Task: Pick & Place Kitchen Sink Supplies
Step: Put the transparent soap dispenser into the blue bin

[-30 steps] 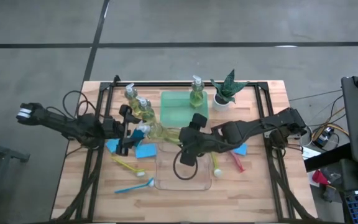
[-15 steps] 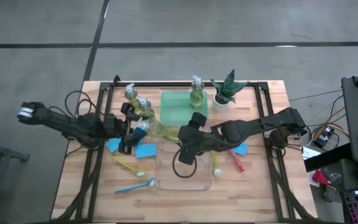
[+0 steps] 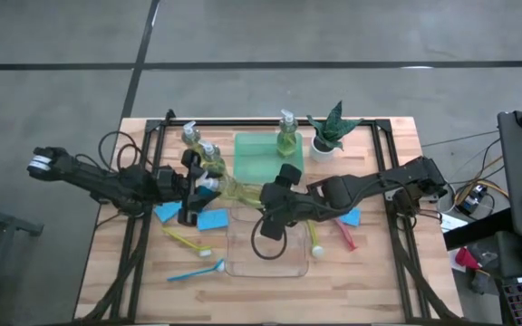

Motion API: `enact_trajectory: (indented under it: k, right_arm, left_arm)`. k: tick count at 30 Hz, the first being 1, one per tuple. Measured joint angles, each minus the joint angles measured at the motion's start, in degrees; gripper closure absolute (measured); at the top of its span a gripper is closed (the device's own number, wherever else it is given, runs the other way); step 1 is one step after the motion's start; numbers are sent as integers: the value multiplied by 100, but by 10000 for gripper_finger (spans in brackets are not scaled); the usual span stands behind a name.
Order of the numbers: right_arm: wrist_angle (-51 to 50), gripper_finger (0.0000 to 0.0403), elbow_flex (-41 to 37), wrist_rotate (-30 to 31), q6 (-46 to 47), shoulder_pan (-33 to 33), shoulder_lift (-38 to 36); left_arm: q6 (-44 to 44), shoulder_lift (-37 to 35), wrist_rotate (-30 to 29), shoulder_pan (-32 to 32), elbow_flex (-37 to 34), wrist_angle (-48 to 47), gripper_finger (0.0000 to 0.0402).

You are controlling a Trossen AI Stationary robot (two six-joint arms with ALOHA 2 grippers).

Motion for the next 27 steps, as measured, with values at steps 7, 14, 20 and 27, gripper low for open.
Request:
enact_trajectory:
  k: [7, 14, 20, 27]
  right_arm:
    - [-26, 156, 0, 13, -29, 2, 0]
    - [-22, 145, 0, 15, -139, -9, 0]
    - [-135, 107, 0, 13, -282, -15, 0]
    - [-610, 58, 8, 18, -271, -20, -11]
  left_arm:
    - [29, -2, 41, -2, 0, 22, 293]
    - [101, -13, 133, -2, -2, 13, 297]
    - [167, -56, 104, 4, -4, -50, 297]
    - [189, -76, -43, 64, 83, -442, 297]
